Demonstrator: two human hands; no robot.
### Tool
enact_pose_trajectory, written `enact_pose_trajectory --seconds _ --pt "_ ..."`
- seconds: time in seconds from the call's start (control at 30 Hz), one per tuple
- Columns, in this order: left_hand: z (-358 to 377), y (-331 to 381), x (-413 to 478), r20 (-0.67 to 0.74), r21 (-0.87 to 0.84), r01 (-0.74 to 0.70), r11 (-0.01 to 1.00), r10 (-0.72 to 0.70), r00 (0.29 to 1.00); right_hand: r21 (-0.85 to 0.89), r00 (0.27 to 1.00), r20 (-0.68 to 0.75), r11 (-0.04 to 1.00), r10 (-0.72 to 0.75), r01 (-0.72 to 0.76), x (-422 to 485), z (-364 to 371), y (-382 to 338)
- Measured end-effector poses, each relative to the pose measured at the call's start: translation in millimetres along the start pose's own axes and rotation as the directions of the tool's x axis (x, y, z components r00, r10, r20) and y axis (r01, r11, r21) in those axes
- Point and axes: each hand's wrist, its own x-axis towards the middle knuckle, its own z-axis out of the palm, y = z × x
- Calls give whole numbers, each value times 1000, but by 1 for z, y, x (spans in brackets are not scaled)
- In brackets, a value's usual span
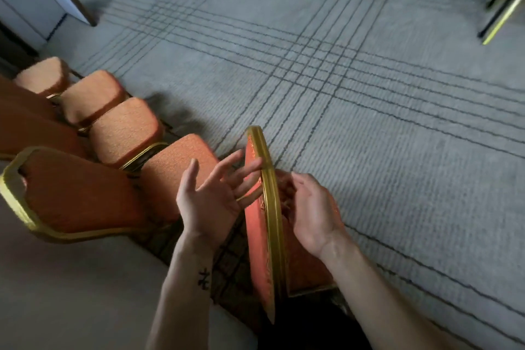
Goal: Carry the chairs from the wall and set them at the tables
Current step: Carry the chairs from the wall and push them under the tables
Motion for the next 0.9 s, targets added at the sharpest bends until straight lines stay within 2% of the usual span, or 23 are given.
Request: enact_pose_trajectory --seconds 0.13,0.2,0.33,0.43,0.5,0.57,0.63,0.7,0.8,0.9 --pt "59 -27 15 128 151 39 988 -59 990 14 992 -103 997 -71 73 -30 -48 -34" --pt "84 -40 25 206 256 34 966 -89 974 -33 977 -173 992 -127 123 -44 -67 -47" --pt "128 -60 49 265 531 -103 841 -49 963 -231 912 -323 955 -254 184 -63 -88 -63" --pt "148 -74 74 227 609 -100 787 -53 972 -387 845 -399 901 -355 196 -69 -99 -75" --pt "156 -81 88 316 658 -133 742 -112 942 -502 763 -455 840 -458 205 -71 -108 -85" --pt "170 -88 93 384 673 -178 717 -134 914 -622 689 -492 769 -533 151 -70 -118 -95" --pt "186 -100 95 432 689 -289 665 -56 900 -702 656 -504 709 -561 67 -69 -130 -104" --pt "200 -117 102 535 701 -428 571 -24 844 -731 615 -538 682 -577 0 -72 -145 -111" --pt "210 -130 115 672 721 -630 288 -70 737 -747 585 -559 664 -587 -47 -76 -161 -119" --pt "218 -143 132 777 628 -775 62 -92 622 -762 558 -561 646 -611 -58 -73 -161 -123"
